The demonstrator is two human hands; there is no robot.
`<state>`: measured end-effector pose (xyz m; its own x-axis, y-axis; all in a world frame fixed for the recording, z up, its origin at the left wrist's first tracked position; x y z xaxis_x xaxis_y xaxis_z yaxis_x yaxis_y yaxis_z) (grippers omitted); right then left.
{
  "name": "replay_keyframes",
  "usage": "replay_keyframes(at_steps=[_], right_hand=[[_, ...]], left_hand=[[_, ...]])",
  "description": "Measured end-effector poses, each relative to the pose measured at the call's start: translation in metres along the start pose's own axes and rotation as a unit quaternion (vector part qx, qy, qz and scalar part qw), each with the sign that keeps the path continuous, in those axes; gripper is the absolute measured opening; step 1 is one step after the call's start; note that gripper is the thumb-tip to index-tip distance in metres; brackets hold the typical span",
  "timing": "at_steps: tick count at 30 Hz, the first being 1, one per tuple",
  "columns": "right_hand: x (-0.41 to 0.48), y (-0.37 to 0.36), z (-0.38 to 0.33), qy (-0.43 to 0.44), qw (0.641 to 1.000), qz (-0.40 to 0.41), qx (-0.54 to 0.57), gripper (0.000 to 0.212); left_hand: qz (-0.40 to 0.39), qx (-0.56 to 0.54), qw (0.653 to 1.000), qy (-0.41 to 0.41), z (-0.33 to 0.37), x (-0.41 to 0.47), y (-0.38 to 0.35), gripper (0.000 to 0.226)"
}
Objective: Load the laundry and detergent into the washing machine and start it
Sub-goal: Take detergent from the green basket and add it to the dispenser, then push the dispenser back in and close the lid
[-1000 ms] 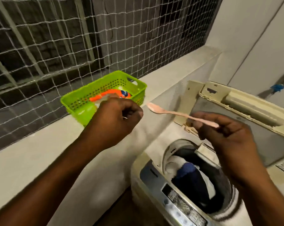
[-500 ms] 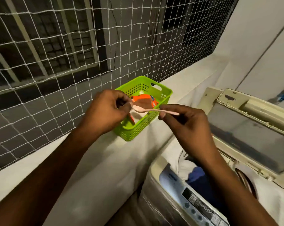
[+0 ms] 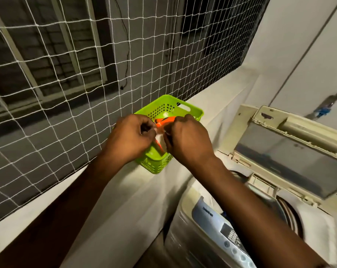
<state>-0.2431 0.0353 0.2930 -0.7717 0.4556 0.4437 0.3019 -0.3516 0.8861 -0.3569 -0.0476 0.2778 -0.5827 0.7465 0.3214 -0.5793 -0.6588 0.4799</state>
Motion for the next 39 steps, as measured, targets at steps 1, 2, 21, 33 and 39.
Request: replay_keyframes(at_steps=[1,2,21,33,39], right_hand=[[0.001,-0.003,-0.003,0.003,1.0,-0.012,0.01,0.023],[0.0,-0.005,-0.005,0.009,1.0,-0.024,0.015,0.027],[-0.085,0.014,0.127,-0.189,0.949,0.015,0.252,0.018],[-0.196,-0.027,0.285,-0.313,0.914,-0.043,0.255,0.023],[-0.242,-0.068,0.351,-0.341,0.899,-0.079,0.262,0.024]], left_hand=[[-0.001,0.0,1.0,-0.001,0.0,0.0,0.0,0.013],[-0.002,0.001,1.0,-0.002,0.001,0.0,0.0,0.014],[-0.035,-0.067,0.995,-0.068,0.07,-0.001,-0.065,0.015],[-0.166,-0.072,0.98,-0.076,0.118,-0.014,-0.255,0.012],[-0.212,-0.039,0.975,-0.054,0.11,-0.022,-0.343,0.006]])
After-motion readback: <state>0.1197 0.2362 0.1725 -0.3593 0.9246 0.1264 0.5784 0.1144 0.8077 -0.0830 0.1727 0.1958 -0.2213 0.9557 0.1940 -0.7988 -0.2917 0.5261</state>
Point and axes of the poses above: each hand's wrist, its own x-axis towards the middle knuckle, its own y-axis out of the back of the hand, z = x × y, the point moved 9 cm from there along x, towards the middle knuckle, and after that the axes turned 13 degrees about -x, right-handed, at the moved point
